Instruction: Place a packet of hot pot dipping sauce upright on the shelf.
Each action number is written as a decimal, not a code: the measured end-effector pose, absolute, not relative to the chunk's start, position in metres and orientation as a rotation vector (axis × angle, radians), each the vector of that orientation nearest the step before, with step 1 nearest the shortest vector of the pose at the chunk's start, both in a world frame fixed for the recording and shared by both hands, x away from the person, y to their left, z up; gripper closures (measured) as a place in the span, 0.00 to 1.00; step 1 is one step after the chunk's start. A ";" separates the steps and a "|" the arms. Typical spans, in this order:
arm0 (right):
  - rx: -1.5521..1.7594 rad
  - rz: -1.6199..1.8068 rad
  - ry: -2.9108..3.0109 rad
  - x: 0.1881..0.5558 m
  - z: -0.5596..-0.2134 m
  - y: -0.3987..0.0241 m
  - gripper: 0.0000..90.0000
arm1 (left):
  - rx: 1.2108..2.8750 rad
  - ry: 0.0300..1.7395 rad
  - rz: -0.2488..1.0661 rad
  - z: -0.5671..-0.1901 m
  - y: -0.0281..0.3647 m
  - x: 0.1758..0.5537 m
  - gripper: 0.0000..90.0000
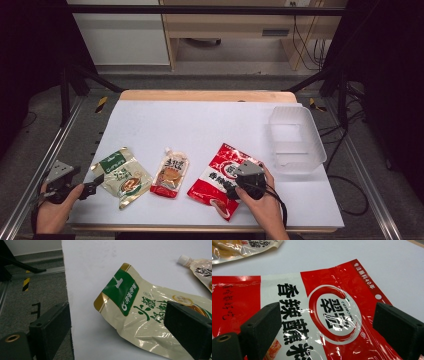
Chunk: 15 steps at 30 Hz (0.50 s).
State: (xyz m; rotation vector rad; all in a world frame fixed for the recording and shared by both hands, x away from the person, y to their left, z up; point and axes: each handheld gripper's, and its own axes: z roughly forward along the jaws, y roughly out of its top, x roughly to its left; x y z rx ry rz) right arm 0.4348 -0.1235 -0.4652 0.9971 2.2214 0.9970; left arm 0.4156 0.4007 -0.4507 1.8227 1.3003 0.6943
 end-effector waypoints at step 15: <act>0.998 1.013 2.170 0.432 -0.461 -0.122 0.10 | 1.828 1.317 0.704 -0.455 0.406 0.422 0.14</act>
